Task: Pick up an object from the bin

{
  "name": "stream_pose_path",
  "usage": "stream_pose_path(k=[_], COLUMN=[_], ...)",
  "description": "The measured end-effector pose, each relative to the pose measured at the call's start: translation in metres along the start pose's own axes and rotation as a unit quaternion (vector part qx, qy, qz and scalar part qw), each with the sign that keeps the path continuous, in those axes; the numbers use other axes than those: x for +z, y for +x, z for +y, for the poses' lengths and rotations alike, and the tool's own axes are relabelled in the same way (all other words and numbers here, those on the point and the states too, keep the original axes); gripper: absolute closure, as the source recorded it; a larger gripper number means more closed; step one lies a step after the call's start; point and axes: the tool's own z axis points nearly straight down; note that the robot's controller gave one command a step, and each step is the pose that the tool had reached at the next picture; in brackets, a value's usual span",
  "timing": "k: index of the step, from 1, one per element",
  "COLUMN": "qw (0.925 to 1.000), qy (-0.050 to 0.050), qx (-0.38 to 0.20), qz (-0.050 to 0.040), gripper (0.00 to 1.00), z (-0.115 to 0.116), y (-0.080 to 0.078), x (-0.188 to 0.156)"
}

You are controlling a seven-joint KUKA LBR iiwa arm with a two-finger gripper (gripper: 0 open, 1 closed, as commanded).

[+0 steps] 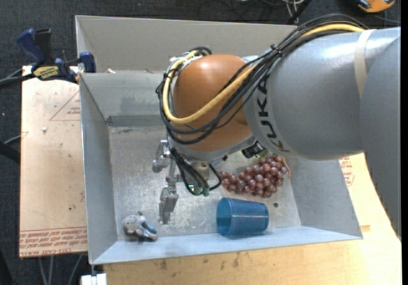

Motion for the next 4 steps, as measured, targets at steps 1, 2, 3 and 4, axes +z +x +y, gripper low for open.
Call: stream_pose_path(k=[1,2,3,4], qw=[1.0,0.9998,0.9997,0.9985], qy=[-0.001,-0.002,0.0,-0.001], qx=[0.002,0.021,0.024,-0.055], qz=[-0.0035,-0.006,-0.002,-0.0047], gripper=[0.0,0.0,0.0,0.0], z=[-0.001,0.029,0.045,0.056], y=[-0.002,0.006,0.012,0.016], x=[-0.004,0.067,0.077,0.059])
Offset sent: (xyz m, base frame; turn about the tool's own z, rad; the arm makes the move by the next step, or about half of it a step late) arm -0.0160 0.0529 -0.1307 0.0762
